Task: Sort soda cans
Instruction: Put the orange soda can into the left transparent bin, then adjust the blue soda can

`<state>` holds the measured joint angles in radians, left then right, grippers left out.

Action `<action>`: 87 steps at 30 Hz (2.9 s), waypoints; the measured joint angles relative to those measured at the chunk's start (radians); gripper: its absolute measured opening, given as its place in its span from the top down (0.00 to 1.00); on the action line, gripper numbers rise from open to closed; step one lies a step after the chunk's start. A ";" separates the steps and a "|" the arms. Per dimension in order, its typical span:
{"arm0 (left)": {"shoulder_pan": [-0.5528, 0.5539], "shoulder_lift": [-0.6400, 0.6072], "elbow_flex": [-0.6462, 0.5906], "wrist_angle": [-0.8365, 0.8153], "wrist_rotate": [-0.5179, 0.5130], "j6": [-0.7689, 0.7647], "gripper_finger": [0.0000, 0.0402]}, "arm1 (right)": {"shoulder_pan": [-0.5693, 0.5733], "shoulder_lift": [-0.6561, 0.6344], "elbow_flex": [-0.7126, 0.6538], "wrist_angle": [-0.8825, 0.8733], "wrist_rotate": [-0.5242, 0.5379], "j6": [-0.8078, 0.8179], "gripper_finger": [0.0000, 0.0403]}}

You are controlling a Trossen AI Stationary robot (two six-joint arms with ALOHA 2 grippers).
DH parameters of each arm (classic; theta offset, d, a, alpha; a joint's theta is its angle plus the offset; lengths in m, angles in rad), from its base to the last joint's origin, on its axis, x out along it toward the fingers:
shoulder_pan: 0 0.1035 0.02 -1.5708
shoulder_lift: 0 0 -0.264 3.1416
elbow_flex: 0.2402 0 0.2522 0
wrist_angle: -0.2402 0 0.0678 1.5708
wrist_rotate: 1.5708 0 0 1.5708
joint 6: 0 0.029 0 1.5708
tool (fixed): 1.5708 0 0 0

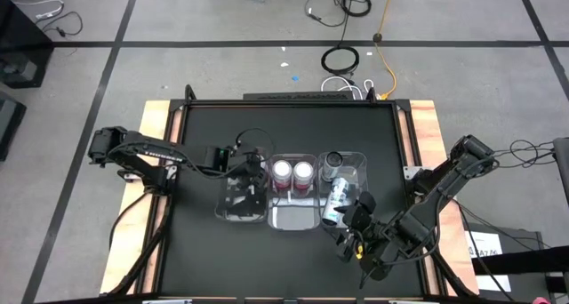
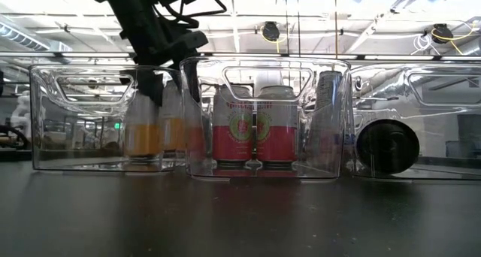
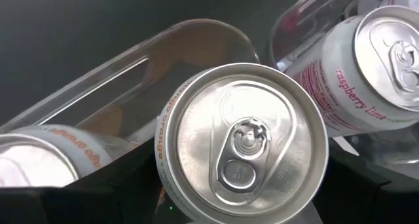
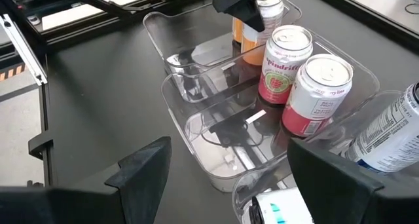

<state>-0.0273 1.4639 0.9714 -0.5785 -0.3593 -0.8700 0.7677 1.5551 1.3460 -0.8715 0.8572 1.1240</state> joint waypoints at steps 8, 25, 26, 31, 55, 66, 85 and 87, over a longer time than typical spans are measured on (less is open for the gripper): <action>-0.001 0.001 0.001 -0.003 -0.026 -0.080 0.21 | 0.000 0.000 0.000 0.000 0.000 -0.010 0.26; -0.001 0.005 -0.026 0.041 -0.081 -0.091 0.21 | 0.000 0.000 0.000 0.002 0.001 -0.010 0.26; -0.001 0.005 -0.026 0.042 -0.080 -0.091 0.21 | 0.000 0.000 0.000 0.002 0.001 -0.010 0.26; -0.001 0.005 -0.026 0.043 -0.079 -0.091 0.21 | 0.000 0.000 0.000 0.003 0.001 -0.010 0.26; -0.001 0.003 -0.026 0.046 -0.086 -0.085 0.03 | 0.000 0.000 0.000 0.007 0.001 -0.010 0.26; -0.001 -0.004 0.048 0.026 -0.076 -0.034 0.03 | 0.000 0.000 0.000 0.008 -0.009 -0.010 0.26; -0.014 -0.059 0.340 -0.402 -0.206 0.016 0.03 | 0.016 0.000 0.000 0.014 -0.052 -0.011 0.26; -0.029 -0.087 0.362 -0.400 -0.207 0.064 0.03 | 0.016 0.000 0.000 0.014 -0.052 -0.011 0.26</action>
<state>-0.0558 1.3768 1.3334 -0.9789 -0.5658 -0.8064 0.7837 1.5551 1.3464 -0.8570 0.8051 1.1133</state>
